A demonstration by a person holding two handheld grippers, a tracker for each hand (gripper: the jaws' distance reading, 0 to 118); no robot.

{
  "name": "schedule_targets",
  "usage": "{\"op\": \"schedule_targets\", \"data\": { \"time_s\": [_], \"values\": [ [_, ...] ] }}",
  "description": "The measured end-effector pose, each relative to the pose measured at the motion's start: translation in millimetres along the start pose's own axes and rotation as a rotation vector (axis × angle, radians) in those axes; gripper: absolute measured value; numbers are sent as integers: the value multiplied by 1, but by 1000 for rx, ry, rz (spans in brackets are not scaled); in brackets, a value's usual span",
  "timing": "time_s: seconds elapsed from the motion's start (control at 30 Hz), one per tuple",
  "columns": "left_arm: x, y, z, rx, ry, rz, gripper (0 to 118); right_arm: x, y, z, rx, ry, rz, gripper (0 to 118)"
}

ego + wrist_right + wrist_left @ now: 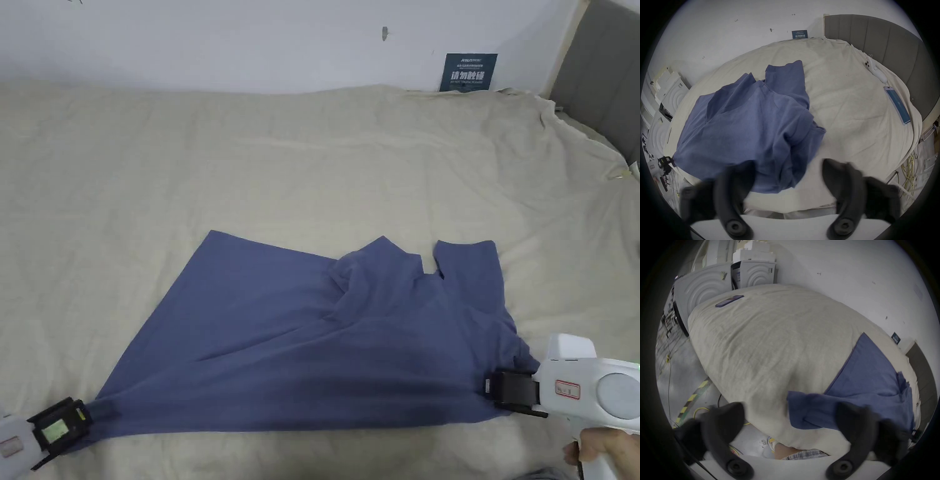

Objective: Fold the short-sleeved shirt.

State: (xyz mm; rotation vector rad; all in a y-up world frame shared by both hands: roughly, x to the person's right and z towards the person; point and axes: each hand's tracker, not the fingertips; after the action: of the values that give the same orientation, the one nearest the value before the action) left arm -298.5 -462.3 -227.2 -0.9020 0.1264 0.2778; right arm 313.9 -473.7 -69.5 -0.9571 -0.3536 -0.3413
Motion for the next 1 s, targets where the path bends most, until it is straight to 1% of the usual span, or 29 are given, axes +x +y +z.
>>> {"op": "schedule_targets", "data": {
  "time_s": [0.07, 0.13, 0.17, 0.2, 0.27, 0.37, 0.47, 0.57, 0.63, 0.73, 0.83, 0.93, 0.97, 1.0],
  "values": [
    [-5, 13, 15, 37, -43, 30, 118, 6, 7, 15, 29, -7, -11, 100],
    [-6, 28, 24, 38, -46, -28, 118, 15, 23, 31, 59, -5, -18, 100],
    [-1, 36, 31, 57, -48, -69, 118, 18, 33, 40, 84, -26, -31, 100],
    [6, 44, 40, 90, -50, -106, 118, 7, 37, 61, 125, -38, -39, 100],
    [25, 59, 57, 170, -72, -171, 118, 8, 54, 85, 212, -37, -42, 100],
    [58, 80, 82, 267, -116, -238, 118, -6, 71, 126, 347, -38, -18, 100],
    [95, 90, 110, 393, -193, -275, 118, -23, 78, 158, 474, -48, 30, 100],
    [127, 90, 128, 497, -265, -291, 118, -39, 73, 175, 587, -71, 75, 100],
    [146, 85, 134, 558, -290, -303, 118, -48, 64, 181, 646, -59, 104, 100],
    [168, 67, 140, 634, -319, -350, 118, -59, 47, 180, 687, -42, 106, 100],
    [180, 46, 137, 678, -327, -389, 109, -68, 29, 178, 723, -33, 91, 100],
    [185, 26, 134, 685, -342, -410, 82, -72, 16, 174, 755, -17, 70, 98],
    [184, 21, 132, 688, -346, -409, 72, -75, 13, 174, 760, -18, 63, 95],
    [183, 17, 131, 688, -350, -406, 65, -75, 12, 173, 767, -13, 61, 90]
  ]
}}
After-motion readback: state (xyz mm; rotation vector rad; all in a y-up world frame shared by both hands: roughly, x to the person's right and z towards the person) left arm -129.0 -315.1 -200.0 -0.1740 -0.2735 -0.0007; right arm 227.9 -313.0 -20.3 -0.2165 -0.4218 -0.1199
